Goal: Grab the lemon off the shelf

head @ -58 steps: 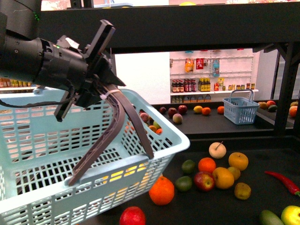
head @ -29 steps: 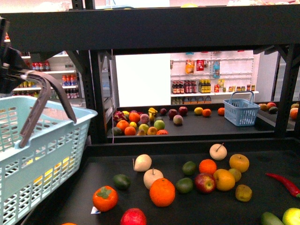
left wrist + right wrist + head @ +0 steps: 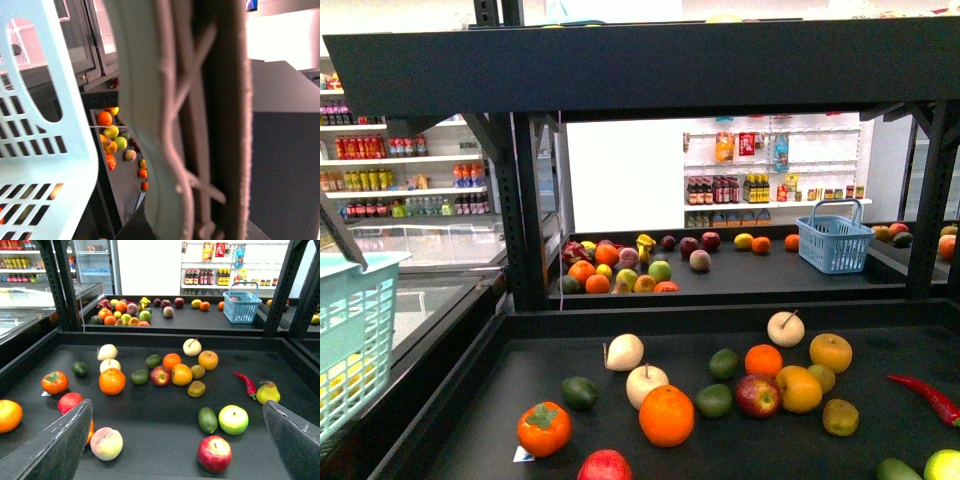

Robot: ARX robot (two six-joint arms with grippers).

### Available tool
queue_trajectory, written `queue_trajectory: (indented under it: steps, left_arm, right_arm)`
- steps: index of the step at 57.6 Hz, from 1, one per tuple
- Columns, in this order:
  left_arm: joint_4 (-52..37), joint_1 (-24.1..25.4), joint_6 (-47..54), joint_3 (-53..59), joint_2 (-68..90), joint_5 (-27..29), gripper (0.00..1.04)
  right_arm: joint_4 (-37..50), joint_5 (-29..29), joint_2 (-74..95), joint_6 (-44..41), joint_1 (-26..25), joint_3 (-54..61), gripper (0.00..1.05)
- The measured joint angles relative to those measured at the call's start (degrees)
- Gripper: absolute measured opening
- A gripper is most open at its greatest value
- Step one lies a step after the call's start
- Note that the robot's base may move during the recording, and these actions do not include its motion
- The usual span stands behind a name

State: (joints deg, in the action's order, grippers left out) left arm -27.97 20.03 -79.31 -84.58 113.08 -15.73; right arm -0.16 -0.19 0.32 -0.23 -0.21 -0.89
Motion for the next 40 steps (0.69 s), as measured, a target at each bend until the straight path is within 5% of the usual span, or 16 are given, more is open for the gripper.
queue_trajectory:
  steps: [40]
  left_arm:
    - [-14.45,4.83,-3.06,3.98,4.50,-8.41,0.07]
  right_arm:
    - [0.00,0.00,0.00,0.00,0.00,0.00,1.02]
